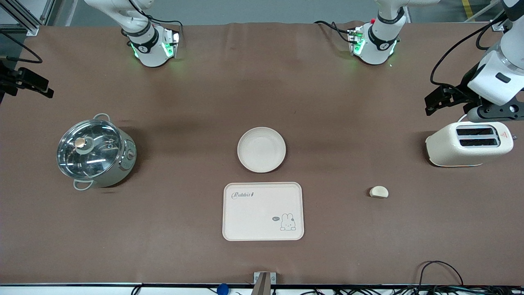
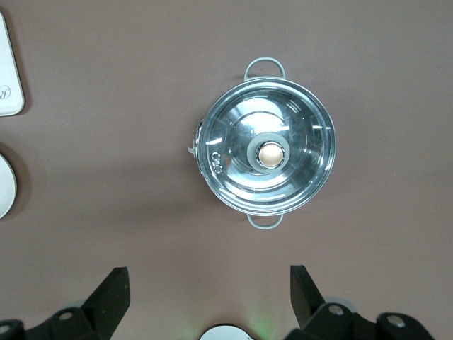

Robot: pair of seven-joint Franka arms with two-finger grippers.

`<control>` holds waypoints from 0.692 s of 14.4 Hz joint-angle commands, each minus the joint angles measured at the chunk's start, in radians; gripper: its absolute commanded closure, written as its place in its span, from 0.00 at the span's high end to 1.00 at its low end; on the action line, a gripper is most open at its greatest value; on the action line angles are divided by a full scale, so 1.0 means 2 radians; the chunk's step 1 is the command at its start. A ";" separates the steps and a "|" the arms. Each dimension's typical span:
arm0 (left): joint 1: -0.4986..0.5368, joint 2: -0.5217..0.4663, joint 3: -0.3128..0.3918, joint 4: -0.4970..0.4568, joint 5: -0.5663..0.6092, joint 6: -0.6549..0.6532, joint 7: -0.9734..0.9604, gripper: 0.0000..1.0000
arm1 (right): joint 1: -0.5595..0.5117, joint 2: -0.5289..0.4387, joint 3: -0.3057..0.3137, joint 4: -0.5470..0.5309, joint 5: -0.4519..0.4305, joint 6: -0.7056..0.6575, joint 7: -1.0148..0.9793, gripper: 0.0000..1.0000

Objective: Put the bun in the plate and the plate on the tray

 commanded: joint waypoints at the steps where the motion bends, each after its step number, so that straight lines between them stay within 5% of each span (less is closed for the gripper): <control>1: 0.000 0.008 0.000 0.014 -0.002 -0.007 0.006 1.00 | -0.001 -0.015 0.002 -0.015 0.001 0.007 0.001 1.00; 5: 0.001 0.063 0.000 0.016 0.004 0.005 0.010 1.00 | -0.001 -0.015 0.003 -0.016 0.005 0.008 0.001 1.00; 10: 0.005 0.160 0.000 0.007 0.009 0.142 0.004 1.00 | 0.015 -0.002 0.003 -0.059 0.027 0.062 0.005 1.00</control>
